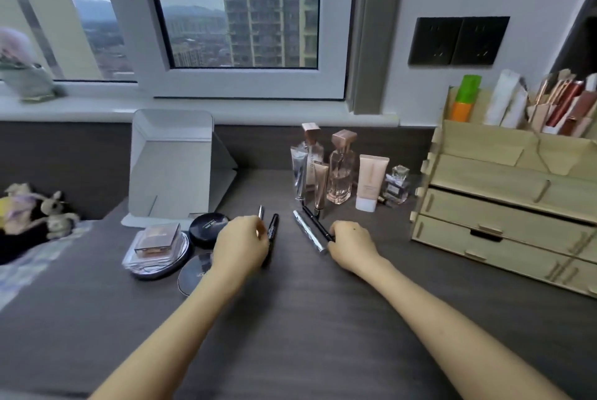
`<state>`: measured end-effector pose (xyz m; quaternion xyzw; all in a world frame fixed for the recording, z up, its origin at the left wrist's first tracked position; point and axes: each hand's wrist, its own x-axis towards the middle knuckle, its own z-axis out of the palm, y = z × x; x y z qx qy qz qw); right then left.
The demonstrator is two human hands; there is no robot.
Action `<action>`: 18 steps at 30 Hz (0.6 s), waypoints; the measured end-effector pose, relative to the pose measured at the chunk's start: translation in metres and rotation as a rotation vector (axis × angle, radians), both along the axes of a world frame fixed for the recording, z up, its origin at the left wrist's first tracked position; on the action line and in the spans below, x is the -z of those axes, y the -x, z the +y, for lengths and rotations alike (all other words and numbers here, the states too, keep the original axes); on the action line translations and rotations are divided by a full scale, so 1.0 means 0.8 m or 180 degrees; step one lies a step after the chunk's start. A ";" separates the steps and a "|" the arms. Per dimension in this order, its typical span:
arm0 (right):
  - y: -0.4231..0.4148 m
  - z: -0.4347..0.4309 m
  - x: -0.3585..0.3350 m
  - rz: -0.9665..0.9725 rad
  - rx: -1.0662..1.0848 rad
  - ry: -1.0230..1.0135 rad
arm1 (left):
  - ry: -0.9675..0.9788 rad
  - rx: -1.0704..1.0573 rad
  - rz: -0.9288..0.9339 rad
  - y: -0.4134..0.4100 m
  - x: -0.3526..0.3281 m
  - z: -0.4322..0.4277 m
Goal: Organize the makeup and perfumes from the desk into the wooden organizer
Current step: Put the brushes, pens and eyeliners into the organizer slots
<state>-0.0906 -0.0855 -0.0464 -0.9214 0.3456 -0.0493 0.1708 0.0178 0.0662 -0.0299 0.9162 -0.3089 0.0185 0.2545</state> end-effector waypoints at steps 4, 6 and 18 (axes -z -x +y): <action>0.001 0.001 0.000 -0.0211 0.0085 -0.0046 | -0.0344 -0.0095 0.0087 -0.018 0.008 -0.019; -0.001 0.006 -0.001 -0.0376 0.0085 -0.0008 | -0.0406 -0.0101 0.0124 -0.023 0.009 -0.025; -0.026 0.036 0.019 -0.0110 0.0113 0.0683 | -0.0845 -0.0007 0.0004 -0.031 0.017 -0.040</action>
